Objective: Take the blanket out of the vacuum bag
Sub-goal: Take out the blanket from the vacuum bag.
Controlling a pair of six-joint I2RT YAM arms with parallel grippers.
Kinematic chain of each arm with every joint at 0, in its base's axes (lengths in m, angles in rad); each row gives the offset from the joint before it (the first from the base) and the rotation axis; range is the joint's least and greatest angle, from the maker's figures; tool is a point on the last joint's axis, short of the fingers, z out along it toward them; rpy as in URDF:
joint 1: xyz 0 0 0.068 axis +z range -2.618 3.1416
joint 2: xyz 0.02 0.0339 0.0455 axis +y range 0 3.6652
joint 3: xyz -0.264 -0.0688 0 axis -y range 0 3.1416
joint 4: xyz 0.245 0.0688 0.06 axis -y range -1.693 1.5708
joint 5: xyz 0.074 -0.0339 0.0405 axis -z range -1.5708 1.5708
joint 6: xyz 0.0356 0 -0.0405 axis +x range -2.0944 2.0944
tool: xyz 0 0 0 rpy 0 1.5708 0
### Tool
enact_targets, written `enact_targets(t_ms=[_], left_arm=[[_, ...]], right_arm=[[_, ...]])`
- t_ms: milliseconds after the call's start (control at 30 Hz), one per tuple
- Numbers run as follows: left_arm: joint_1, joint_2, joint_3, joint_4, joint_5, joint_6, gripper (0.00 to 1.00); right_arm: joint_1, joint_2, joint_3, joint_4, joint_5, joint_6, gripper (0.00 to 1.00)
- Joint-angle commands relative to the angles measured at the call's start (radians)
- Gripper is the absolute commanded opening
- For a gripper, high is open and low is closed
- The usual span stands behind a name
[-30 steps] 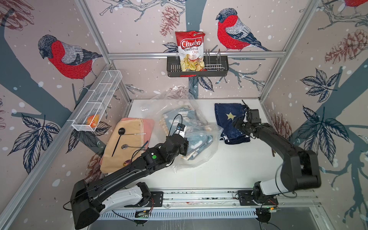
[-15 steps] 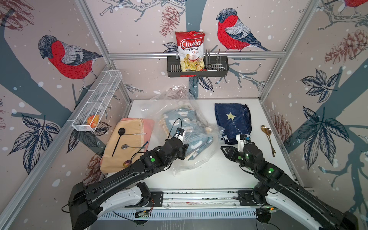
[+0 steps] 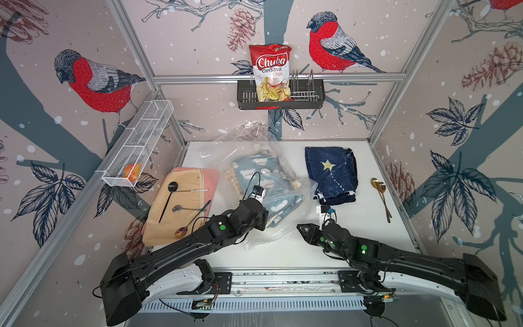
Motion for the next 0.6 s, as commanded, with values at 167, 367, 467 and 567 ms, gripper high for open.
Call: enact_targets(t_ms=[167,367,467,567], left_arm=[[0.000,-0.039,-0.007,0.169,0.018,-0.033,0.00],[0.001,-0.048,0.014,0.186,0.045,-0.017,0.00],[0.001,-0.070,0.014,0.194,0.069,-0.017,0.00],[0.001,-0.097,0.015,0.198,0.076,-0.023,0.00]], right_arm=[[0.019,0.040,-0.071,0.364,0.129,0.143,0.32],[-0.001,0.133,-0.092,0.563,0.156,0.183,0.41],[-0.036,0.209,-0.078,0.646,0.128,0.202,0.43],[-0.077,0.299,-0.032,0.701,0.045,0.199,0.43]])
